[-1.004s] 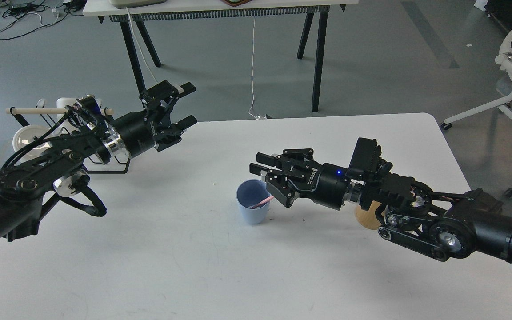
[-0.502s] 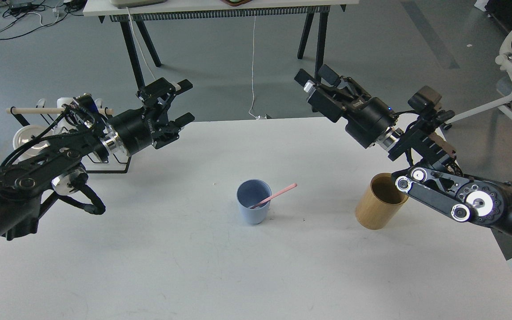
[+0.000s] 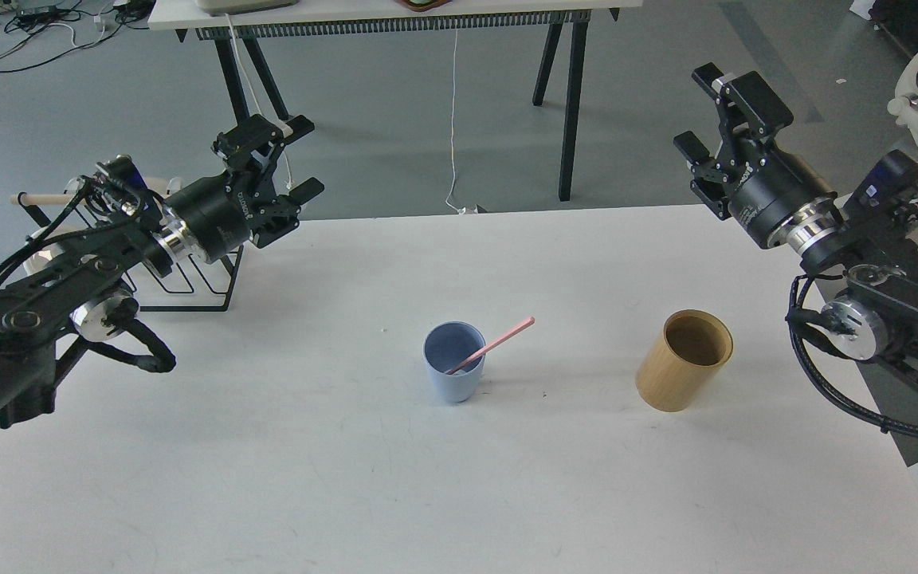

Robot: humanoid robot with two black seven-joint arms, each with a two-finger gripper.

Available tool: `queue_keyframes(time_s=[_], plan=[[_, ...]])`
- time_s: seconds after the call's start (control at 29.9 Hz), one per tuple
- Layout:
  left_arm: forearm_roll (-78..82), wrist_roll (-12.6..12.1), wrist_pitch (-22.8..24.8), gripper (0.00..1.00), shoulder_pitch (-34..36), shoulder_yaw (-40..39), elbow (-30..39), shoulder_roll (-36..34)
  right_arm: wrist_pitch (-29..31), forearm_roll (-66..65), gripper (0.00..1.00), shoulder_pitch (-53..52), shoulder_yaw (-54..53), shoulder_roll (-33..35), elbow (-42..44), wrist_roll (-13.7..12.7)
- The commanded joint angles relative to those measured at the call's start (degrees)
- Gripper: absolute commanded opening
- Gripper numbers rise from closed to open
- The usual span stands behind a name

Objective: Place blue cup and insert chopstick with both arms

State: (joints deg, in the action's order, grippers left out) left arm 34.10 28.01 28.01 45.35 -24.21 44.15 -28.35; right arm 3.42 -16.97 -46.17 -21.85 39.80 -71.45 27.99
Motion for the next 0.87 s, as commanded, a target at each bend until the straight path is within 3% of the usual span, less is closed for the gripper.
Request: queue_keyframes(time_s=[0.0, 0.03, 0.4, 0.6, 0.84], plan=[[-0.26, -0.01, -0.01, 0.98, -0.26, -0.31, 0.41, 0.22, 20.35, 5.54, 0.99, 0.91, -1.62, 0.11, 3.76, 0.01], [-0.52, -0.01, -0.01, 0.98, -0.26, -0.57, 0.59, 0.22, 24.49, 5.54, 0.99, 0.91, -1.62, -0.24, 4.82, 0.01], [-0.97, -0.01, -0.01, 0.98, -0.44, -2.42, 1.55, 0.75, 24.58, 6.16, 0.99, 1.44, -1.79, -1.47, 9.3, 0.01], [-0.96, -0.01, -0.01, 0.98, -1.14, -4.0, 1.64, 0.58, 23.91, 6.42, 0.99, 1.7, -5.74, -7.97, 13.09, 0.01], [-0.96, -0.01, -0.01, 0.98, -1.05, -4.01, 1.64, 0.05, 23.21, 6.34, 0.99, 2.93, -9.88, -9.3, 13.53, 0.01]])
